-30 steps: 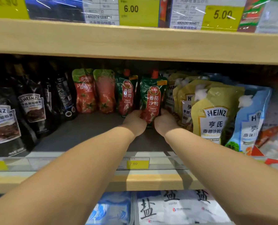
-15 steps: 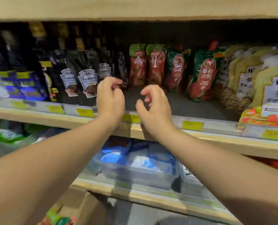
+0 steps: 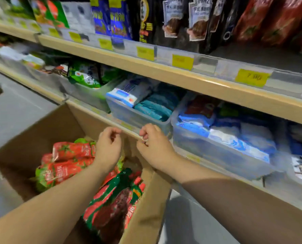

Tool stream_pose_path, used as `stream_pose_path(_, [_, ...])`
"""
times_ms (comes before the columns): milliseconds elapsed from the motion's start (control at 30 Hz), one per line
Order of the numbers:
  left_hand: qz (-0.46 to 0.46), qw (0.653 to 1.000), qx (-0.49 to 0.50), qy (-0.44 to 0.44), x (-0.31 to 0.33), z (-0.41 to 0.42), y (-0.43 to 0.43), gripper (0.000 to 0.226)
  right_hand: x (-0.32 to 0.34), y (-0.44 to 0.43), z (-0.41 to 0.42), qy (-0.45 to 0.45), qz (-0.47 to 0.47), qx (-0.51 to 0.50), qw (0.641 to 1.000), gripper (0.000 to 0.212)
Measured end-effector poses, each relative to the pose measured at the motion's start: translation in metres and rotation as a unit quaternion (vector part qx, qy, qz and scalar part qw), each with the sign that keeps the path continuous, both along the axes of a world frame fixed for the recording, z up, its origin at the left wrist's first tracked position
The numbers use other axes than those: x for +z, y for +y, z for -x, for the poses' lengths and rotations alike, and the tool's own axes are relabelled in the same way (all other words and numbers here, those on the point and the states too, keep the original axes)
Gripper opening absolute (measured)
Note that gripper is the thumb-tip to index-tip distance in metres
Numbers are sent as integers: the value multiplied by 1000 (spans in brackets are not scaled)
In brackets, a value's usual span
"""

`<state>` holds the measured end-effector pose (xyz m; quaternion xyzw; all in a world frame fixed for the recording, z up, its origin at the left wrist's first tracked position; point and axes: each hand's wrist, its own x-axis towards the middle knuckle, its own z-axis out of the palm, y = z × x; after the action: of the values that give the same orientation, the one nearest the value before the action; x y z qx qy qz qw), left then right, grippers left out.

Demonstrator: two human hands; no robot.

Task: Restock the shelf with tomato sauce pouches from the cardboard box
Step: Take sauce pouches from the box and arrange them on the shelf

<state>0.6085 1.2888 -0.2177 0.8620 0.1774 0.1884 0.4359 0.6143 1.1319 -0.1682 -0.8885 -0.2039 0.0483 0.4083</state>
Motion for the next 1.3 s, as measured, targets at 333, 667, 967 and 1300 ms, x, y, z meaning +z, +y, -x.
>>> stream_pose_path(333, [16, 887, -180, 425, -93, 49, 40, 26, -73, 74, -7, 266, 369, 171, 874, 12])
stream_pose_path(667, [-17, 887, -155, 434, -108, 49, 30, 17, -92, 81, -9, 360, 457, 192, 791, 20])
stream_pose_path(967, [288, 924, 37, 249, -79, 39, 43, 28, -101, 74, -13, 409, 380, 131, 819, 55])
stream_pose_path(1300, [399, 915, 14, 49, 29, 40, 36, 23, -35, 50, -1, 252, 7, 53, 966, 49])
